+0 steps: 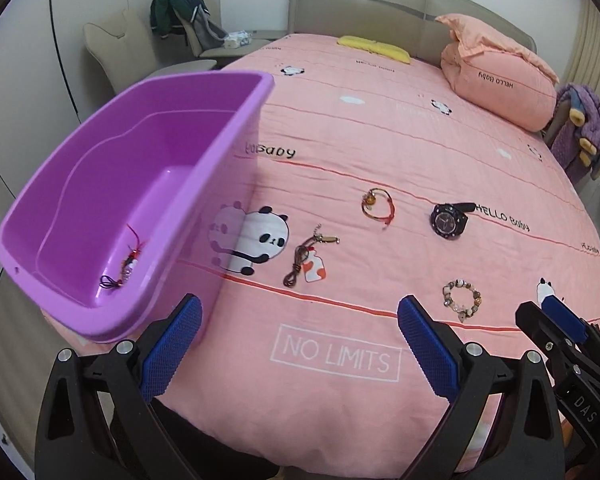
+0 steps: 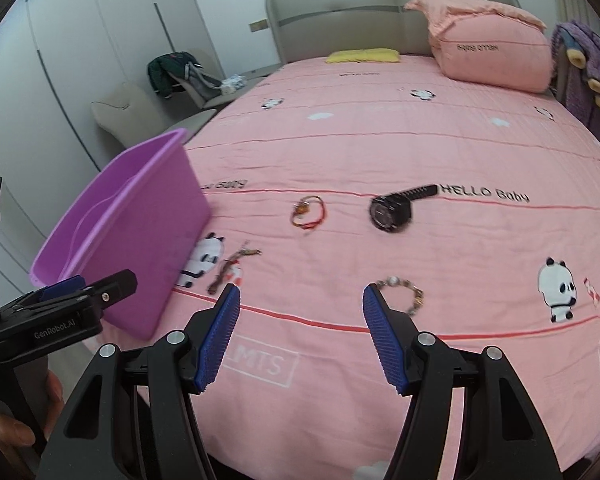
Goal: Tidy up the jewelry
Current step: 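Lower left tool to brown cord keychain while right tool reaches beaded charm bracelet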
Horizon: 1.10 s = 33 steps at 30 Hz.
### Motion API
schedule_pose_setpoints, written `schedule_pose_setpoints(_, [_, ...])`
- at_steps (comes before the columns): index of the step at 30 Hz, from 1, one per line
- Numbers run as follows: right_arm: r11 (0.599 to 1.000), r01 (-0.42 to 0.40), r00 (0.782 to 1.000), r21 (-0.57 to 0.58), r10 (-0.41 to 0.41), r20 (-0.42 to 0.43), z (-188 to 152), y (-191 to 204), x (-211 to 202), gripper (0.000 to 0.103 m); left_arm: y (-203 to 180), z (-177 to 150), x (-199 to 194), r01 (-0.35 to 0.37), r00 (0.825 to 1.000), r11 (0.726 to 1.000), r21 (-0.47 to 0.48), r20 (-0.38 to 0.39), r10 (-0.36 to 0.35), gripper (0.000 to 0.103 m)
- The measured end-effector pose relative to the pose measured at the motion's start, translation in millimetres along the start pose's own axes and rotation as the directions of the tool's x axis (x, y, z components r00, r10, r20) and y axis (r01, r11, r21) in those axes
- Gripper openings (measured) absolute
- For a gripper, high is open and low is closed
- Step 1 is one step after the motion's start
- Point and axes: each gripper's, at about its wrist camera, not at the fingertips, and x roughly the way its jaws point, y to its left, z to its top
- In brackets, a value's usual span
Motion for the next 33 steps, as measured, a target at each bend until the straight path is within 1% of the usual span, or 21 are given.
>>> schedule_pose_setpoints(4, [0.999, 0.036, 0.999, 0.040, -0.036, -0.019, -6, -21, 13, 0.061, -7, -3, 22, 0.003, 1.000, 1.000, 0.004, -0.031, -0.003, 0.096])
schedule_pose_setpoints(14, [0.988, 0.118, 0.991, 0.096, -0.111, -0.071, -12, -61, 58, 0.061, -20, 3, 80, -0.010, 0.998, 1.000, 0.012, -0.061, 0.010, 0.096])
schedule_pose_setpoints(18, [0.979, 0.170, 0.982, 0.110, -0.159, -0.103, -16, -78, 80, 0.061, -21, 4, 105, -0.015, 0.997, 1.000, 0.013, -0.077, 0.016, 0.096])
schedule_pose_setpoints(23, [0.967, 0.219, 0.969, 0.134, -0.199, -0.150, -22, -99, 105, 0.061, -20, 4, 133, -0.021, 0.994, 1.000, 0.009, -0.105, 0.022, 0.096])
schedule_pose_setpoints(27, [0.962, 0.234, 0.963, 0.142, -0.209, -0.171, -24, -108, 121, 0.061, -16, 5, 154, -0.035, 0.992, 0.999, 0.000, -0.124, 0.035, 0.096])
schedule_pose_setpoints(33, [0.954, 0.266, 0.954, 0.136, -0.241, -0.176, -24, -113, 135, 0.061, -14, 7, 173, -0.053, 0.991, 0.999, 0.004, -0.123, 0.053, 0.096])
